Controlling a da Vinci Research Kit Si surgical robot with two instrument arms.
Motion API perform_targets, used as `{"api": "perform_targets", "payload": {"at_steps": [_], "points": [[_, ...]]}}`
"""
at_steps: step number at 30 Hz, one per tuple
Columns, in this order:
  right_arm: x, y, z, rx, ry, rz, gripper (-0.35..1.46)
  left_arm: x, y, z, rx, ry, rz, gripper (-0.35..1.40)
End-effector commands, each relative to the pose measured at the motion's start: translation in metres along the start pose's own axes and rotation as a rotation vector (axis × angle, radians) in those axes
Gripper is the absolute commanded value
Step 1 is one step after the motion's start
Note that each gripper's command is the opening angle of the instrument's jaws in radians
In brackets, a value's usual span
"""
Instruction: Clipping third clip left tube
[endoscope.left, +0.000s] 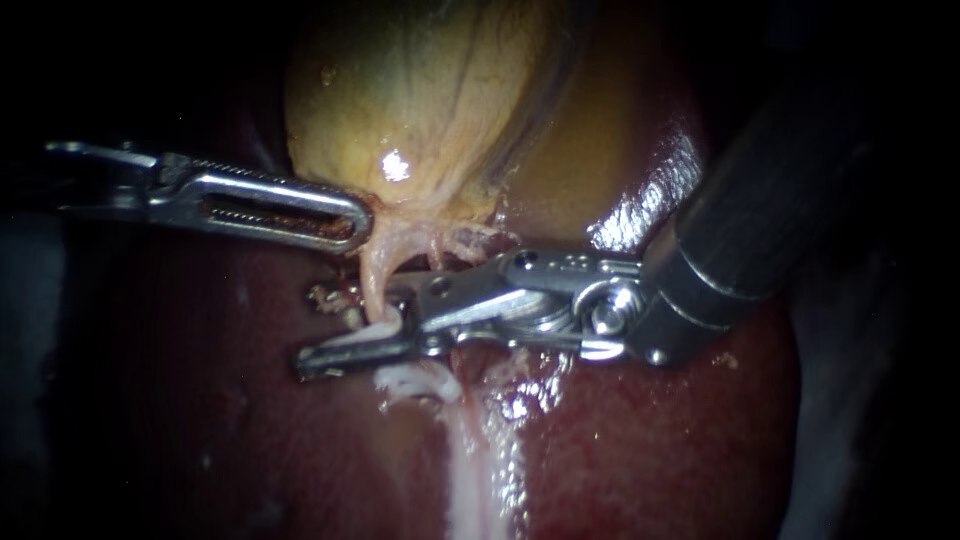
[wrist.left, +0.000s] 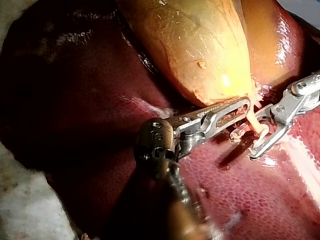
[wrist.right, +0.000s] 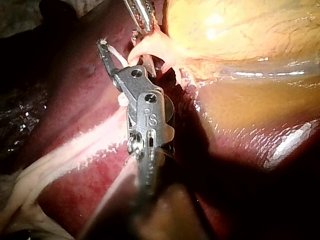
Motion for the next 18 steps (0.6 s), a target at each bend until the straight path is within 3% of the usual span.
{"api": "perform_targets", "payload": {"at_steps": [1, 9, 12, 14, 18], "points": [[0.0001, 0.0000, 0.0000, -0.002, 0.000, 0.000, 0.30, 0.0000, 0.0000, 0.0000, 0.000, 0.000, 0.000, -0.35], [0.0001, 0.0003, -0.0002, -0.018, 0.008, 0.012, 0.17, 0.0000, 0.0000, 0.0001, 0.000, 0.000, 0.000, -0.35], [0.0000, 0.0003, -0.0005, -0.017, 0.008, 0.024, -0.03, 0.0000, -0.0001, 0.0001, 0.000, 0.000, 0.000, -0.35], [-0.0001, 0.0001, -0.0009, -0.014, 0.011, 0.077, -0.35, 0.0000, -0.0001, 0.0001, 0.000, 0.000, 0.000, -0.35], [-0.0002, 0.0000, -0.0012, -0.011, 0.008, 0.106, -0.35, 0.0000, -0.0001, 0.0001, 0.000, 0.000, 0.000, -0.35]]}}
